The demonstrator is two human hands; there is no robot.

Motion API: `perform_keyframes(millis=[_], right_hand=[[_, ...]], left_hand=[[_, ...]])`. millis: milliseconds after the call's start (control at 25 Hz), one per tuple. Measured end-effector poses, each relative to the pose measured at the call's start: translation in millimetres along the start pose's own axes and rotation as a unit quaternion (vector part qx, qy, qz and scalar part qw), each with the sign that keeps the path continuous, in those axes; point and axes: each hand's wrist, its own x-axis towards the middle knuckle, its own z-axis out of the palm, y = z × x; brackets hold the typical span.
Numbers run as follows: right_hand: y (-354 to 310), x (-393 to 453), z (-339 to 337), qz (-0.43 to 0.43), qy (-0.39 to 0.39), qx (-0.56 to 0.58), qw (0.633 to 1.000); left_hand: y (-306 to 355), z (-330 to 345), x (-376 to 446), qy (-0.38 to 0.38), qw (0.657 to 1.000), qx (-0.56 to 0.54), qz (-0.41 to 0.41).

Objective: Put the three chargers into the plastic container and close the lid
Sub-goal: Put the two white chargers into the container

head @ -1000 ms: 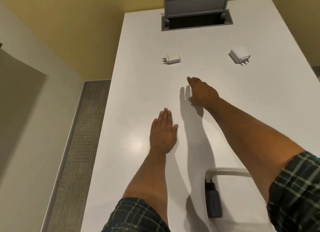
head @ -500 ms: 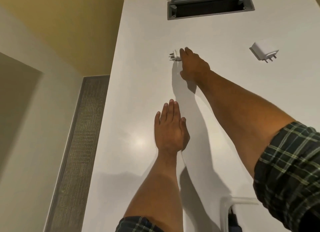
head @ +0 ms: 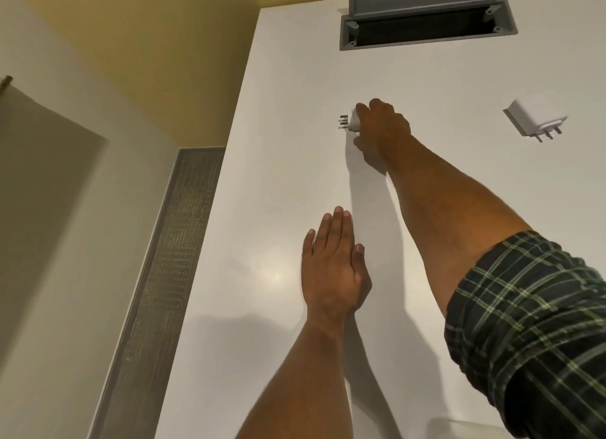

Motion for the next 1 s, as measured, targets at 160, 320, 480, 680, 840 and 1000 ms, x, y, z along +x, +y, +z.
perform_keyframes(millis=[160,320,480,680,840,1000], right_hand=[[-8,-8,3,0.009,0.031,-0.016,0.999],[-7,-29,2,0.019,0.033,-0.005,0.999],[-1,-65,-3,0.036,0.054,0.048,0.997],[11,-134,-20,0.090,0.070,0.136,0.984],[14,-197,-41,0.089,0.056,0.247,0.963],[17,-263,-58,0.100,0.034,0.331,0.938]], left_hand=[[-1,2,0,0.009,1.000,0.004,0.001],[0,3,-2,0.016,1.000,0.001,0.006],[-1,4,0,0.022,1.000,0.002,0.008],[-1,4,0,0.008,1.000,0.024,0.013],[1,-3,4,-0.054,0.998,0.035,0.005],[3,-32,-4,-0.135,0.988,0.067,0.040]])
